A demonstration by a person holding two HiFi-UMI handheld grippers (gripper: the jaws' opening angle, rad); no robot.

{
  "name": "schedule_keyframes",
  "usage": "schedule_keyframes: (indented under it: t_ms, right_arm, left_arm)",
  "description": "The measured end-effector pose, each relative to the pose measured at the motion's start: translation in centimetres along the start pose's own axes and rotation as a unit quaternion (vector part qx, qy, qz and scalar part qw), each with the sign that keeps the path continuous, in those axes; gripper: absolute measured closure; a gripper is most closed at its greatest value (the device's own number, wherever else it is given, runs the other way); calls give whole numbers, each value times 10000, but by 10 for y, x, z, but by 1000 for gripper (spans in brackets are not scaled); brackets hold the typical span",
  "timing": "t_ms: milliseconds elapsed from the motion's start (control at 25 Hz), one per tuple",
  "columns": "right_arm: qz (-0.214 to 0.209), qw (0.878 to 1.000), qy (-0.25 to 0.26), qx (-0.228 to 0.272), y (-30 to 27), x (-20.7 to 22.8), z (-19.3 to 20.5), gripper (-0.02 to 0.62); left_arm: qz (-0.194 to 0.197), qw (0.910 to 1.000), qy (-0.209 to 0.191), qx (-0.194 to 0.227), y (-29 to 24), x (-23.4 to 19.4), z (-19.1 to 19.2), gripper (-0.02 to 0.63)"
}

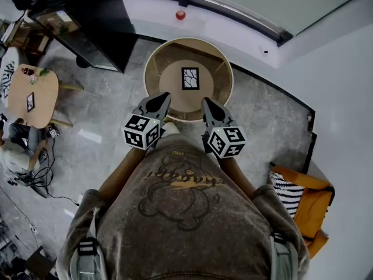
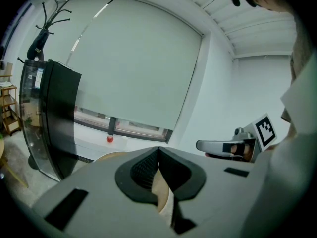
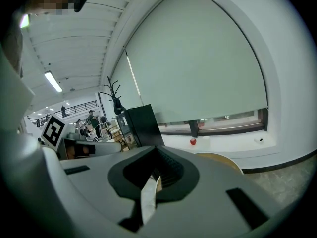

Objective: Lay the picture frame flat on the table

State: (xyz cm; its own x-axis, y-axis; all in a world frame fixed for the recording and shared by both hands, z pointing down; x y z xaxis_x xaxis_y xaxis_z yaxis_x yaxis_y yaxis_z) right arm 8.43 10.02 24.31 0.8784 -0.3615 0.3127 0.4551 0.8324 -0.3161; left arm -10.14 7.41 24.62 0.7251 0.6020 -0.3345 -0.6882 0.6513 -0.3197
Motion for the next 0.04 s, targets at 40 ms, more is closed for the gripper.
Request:
schedule_keyframes:
  t_ms: [40]
  right_arm:
    - [-7, 10000, 2, -5, 0, -1, 0, 575]
  left_arm:
    - [0, 10000, 3, -8, 1, -1, 0, 589]
Point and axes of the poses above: the fingertips, and each gripper's own axes: y backward along the fingers, x to its right, z out of its underside, the point moved 6 cm from there along y, backward along the fingers, and after that the axes turned 2 degrees about z, right-handed, at the moved point
